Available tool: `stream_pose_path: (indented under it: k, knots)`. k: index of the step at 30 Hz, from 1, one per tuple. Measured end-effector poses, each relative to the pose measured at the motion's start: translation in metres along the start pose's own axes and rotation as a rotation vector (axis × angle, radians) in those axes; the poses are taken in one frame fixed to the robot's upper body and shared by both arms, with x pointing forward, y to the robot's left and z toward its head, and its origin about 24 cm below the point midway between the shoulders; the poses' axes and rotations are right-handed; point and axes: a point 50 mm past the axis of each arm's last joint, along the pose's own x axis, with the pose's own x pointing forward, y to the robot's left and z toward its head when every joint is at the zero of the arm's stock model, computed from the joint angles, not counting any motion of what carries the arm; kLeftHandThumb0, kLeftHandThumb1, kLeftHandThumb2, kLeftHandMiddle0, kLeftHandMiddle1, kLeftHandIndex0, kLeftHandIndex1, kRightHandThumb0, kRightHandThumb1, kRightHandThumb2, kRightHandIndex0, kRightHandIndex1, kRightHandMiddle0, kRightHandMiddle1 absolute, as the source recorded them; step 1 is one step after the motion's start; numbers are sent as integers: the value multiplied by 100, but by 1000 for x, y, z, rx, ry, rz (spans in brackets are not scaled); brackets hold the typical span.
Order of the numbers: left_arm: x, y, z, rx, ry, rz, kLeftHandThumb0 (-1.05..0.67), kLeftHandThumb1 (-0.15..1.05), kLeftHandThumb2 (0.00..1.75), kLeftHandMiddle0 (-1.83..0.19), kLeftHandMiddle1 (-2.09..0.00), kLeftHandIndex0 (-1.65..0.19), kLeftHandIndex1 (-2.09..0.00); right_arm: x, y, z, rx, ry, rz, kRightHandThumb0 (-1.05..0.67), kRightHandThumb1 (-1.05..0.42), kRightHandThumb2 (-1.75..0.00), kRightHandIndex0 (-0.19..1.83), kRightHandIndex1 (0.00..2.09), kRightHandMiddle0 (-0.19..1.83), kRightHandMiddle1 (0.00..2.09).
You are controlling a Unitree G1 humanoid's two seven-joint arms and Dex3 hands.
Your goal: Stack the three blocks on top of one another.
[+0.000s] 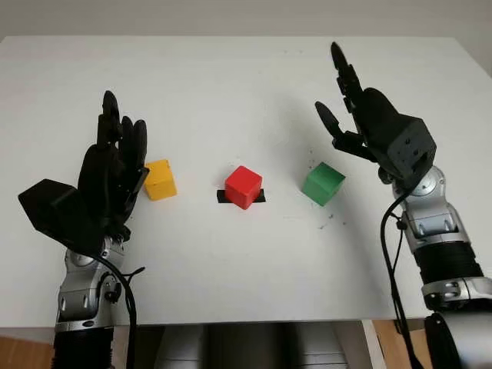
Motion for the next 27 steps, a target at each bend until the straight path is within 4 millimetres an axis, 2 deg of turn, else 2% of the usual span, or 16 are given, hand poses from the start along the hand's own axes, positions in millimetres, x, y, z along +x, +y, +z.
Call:
stream_pose_path:
  k: [2,5,6,8,11,14,18,22,27]
  knots:
    - [0,3,1,11,5,1,-67,105,34,19,-1,18,-2,-5,4,-6,-3,21,-17,-70,-105,-72,-19,0,-19,0]
    - [0,9,2,39,16,14,-65,105,25,0,-10,3,-9,-8,7,-6,11,28,-32,-68,-105,-72,-19,1,-19,1]
    - [0,12,4,72,14,21,-65,105,19,-13,-13,-6,-13,-8,7,-5,27,29,-44,-68,-105,-70,-19,1,-19,2]
    - [1,22,14,196,-4,47,-66,105,12,-27,-14,-18,-17,-8,5,-3,71,36,-75,-67,-105,-69,-19,0,-19,2]
    - [4,38,40,473,-36,70,-69,104,9,-33,-13,-28,-19,-10,4,-2,109,40,-95,-67,-105,-69,-19,0,-19,2]
    - [6,52,68,787,-18,32,-72,103,7,-30,-9,-31,-19,-12,7,-3,123,55,-102,-70,-105,-69,-19,0,-19,2]
    - [7,53,94,1099,39,-32,-78,102,6,-23,-4,-33,-16,-15,9,-5,152,85,-129,-71,-105,-68,-19,0,-19,2]
    - [9,45,102,1277,130,-83,-80,100,5,-14,-2,-31,-12,-15,12,-2,176,85,-146,-69,-105,-70,-19,0,-19,1]
    - [14,33,98,1413,194,-149,-85,103,6,-7,-2,-28,-8,-16,12,-2,175,88,-157,-66,-105,-71,-19,0,-19,1]
